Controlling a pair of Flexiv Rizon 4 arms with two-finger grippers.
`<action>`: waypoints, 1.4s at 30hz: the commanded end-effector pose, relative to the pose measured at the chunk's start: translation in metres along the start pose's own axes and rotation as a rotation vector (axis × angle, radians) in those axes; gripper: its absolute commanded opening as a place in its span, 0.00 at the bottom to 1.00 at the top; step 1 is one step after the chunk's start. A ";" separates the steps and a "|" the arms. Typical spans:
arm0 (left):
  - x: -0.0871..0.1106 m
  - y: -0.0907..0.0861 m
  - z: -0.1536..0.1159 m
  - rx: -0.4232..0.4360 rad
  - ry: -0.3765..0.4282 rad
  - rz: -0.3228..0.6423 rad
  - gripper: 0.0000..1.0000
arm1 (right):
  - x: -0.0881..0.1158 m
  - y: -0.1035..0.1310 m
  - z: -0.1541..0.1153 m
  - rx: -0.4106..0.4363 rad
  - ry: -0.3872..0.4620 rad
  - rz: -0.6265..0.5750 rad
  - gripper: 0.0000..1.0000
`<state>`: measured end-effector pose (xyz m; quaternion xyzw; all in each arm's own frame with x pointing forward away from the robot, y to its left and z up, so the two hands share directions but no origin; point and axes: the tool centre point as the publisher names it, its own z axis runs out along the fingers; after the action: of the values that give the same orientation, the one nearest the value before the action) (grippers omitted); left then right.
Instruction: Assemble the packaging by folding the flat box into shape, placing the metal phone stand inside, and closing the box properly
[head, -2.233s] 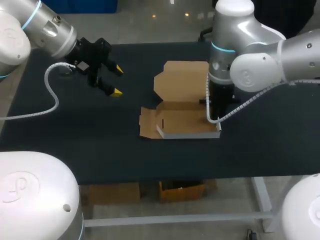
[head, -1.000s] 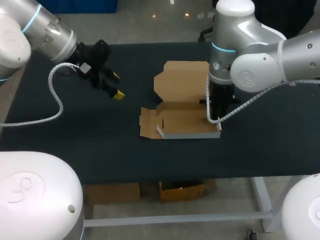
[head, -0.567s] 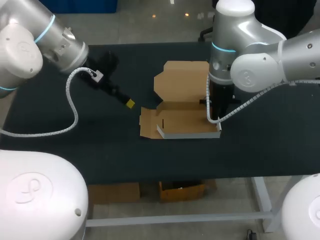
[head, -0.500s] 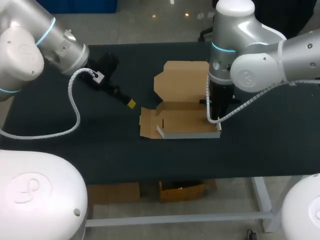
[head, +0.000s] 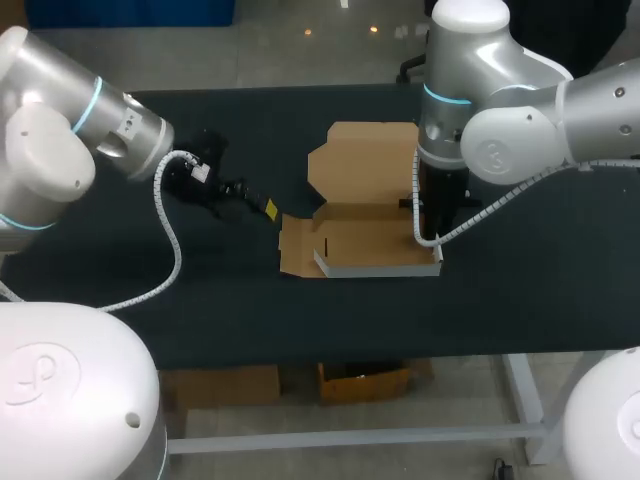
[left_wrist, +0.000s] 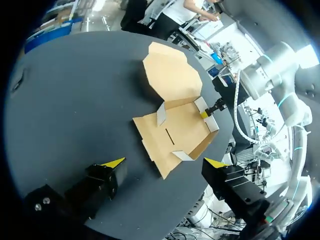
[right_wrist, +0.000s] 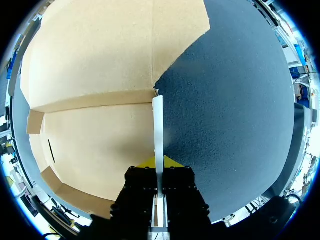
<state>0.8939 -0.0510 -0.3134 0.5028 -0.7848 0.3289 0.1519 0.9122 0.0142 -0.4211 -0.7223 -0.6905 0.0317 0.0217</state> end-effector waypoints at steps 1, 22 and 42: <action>0.001 0.000 -0.001 -0.003 -0.005 -0.002 1.00 | 0.000 -0.001 0.001 -0.001 -0.001 0.001 0.00; -0.014 -0.005 0.036 0.044 -0.052 -0.310 1.00 | 0.000 -0.001 0.001 -0.001 -0.001 0.001 0.00; -0.034 -0.007 0.082 -0.013 0.013 -0.334 0.51 | 0.000 -0.001 0.001 -0.001 -0.001 0.001 0.00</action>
<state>0.9164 -0.0816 -0.3836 0.6258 -0.6903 0.2985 0.2069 0.9121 0.0142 -0.4211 -0.7223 -0.6905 0.0316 0.0216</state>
